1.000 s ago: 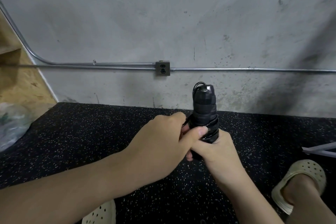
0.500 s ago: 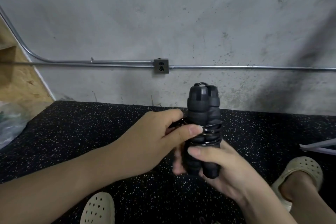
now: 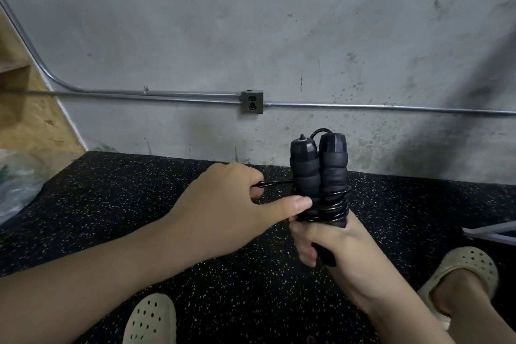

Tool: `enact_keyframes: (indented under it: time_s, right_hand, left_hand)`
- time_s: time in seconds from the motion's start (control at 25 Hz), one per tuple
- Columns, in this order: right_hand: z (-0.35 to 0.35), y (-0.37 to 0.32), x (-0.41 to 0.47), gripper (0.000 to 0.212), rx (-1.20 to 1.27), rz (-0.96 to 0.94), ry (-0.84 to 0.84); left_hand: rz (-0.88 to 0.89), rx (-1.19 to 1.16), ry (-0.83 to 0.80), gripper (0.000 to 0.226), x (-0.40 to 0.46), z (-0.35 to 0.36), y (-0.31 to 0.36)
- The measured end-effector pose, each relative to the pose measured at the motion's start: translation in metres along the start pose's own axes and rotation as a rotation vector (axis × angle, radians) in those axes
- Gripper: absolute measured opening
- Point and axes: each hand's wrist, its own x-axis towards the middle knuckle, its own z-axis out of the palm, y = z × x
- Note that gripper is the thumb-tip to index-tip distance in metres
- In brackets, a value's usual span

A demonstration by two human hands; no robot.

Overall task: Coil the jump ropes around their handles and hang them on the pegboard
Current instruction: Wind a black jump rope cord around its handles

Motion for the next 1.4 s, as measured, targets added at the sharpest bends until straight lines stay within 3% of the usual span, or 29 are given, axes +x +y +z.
enact_keyframes:
  time_s: [0.16,0.32,0.44,0.56,0.72,0.8,0.92,1.0,1.16,1.28,1.4]
  right_hand:
    - [0.004,0.008,0.007,0.019,-0.132,0.02,0.188]
    - [0.018,0.009,0.009,0.022,-0.218,-0.014,0.299]
    - [0.028,0.016,0.01,0.037,-0.178,-0.015,0.37]
    - [0.034,0.027,0.012,0.033,-0.311,-0.057,0.437]
    - [0.031,0.028,0.008,0.017,-0.633,-0.078,0.421]
    - [0.02,0.014,0.006,0.006,-0.51,-0.08,0.218]
    - [-0.002,-0.008,0.002,0.031,-0.102,-0.041,-0.19]
    - [-0.009,-0.011,-0.003,0.035,0.018,0.05,-0.327]
    - [-0.005,0.0,-0.005,0.034,0.042,0.032,-0.205]
    - [0.001,0.002,-0.003,0.02,0.112,0.012,-0.05]
    - [0.003,0.002,-0.002,0.012,0.091,0.015,-0.005]
  left_hand:
    - [0.047,0.0,0.046,0.055,-0.002,0.015,0.002]
    - [0.038,-0.002,0.051,0.048,-0.001,0.027,0.002]
    - [0.006,-0.023,0.043,0.045,-0.003,0.034,0.007]
    - [-0.058,-0.078,-0.012,0.049,-0.009,0.039,0.013]
    - [-0.006,-0.048,-0.044,0.057,-0.004,0.035,0.008]
    - [0.033,-0.178,-0.094,0.054,0.003,0.028,0.0]
    - [0.16,-0.381,-0.282,0.051,0.005,0.018,-0.006]
    - [0.191,-0.422,-0.347,0.057,0.004,0.016,-0.006]
    - [0.215,-0.393,-0.291,0.051,0.002,0.014,-0.002]
    - [0.094,-0.241,-0.161,0.062,0.006,0.01,-0.001]
    - [0.07,-0.202,-0.107,0.067,0.007,0.011,-0.001]
